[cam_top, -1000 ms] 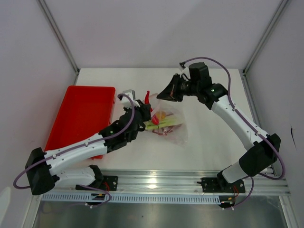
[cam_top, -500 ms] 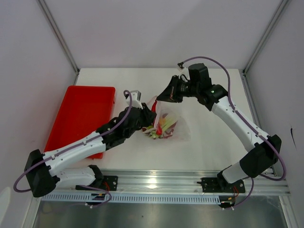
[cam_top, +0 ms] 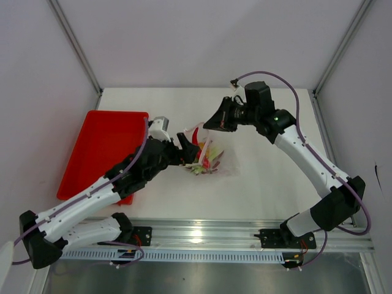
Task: Place the food in the zip-top bag and seal the zipper
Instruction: Place the fake vegetable in the zipper food storage bag.
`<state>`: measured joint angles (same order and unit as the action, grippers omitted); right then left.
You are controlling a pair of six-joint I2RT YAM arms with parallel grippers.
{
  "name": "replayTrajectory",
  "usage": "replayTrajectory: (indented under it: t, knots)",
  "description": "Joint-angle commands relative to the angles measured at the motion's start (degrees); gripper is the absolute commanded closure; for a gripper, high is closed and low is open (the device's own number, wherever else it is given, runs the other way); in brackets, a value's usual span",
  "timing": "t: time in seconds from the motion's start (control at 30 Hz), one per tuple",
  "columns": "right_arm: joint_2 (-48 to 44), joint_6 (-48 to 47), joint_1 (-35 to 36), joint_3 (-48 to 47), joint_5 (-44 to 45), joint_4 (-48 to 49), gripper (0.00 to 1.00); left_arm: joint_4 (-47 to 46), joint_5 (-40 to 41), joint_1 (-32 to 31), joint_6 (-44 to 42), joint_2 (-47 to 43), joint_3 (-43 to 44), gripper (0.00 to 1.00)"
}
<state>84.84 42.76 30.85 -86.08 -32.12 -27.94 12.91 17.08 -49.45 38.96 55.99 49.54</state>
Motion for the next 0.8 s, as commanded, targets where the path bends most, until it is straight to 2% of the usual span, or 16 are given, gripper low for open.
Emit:
replayTrajectory:
  t: [0.0,0.23,0.5,0.57,0.7,0.73,0.77]
  knots:
    - [-3.54,-2.59,0.0,-1.19,0.48,0.53,1.0,4.84,3.65,0.5,-4.06,-4.91,3.11,0.04]
    - [-5.21,-4.79,0.44,-0.84,1.18,-1.32,1.0,10.99,6.73,1.02,-5.3,-10.37,1.09,0.07]
    - [-7.4,-5.06,2.11,1.27,2.59,-0.8,1.0,8.46,-1.16,3.22,-3.45,-5.98,-3.31,0.21]
    - [-7.84,-5.15,2.37,1.62,3.2,-0.8,1.0,6.44,-4.58,3.31,-3.19,-4.4,-3.83,0.3]
    - [-8.28,-5.23,2.72,2.23,3.9,-0.8,1.0,2.31,-11.09,3.31,-2.05,-4.31,-5.68,0.59]
    - [-8.37,-5.23,2.72,2.41,3.99,-0.8,1.0,1.78,-11.97,3.31,-1.7,-4.57,-6.03,0.76]
    - [-8.46,-5.76,2.81,2.59,4.34,-0.97,1.0,1.34,-12.85,3.22,-1.69,-4.83,-6.03,0.85]
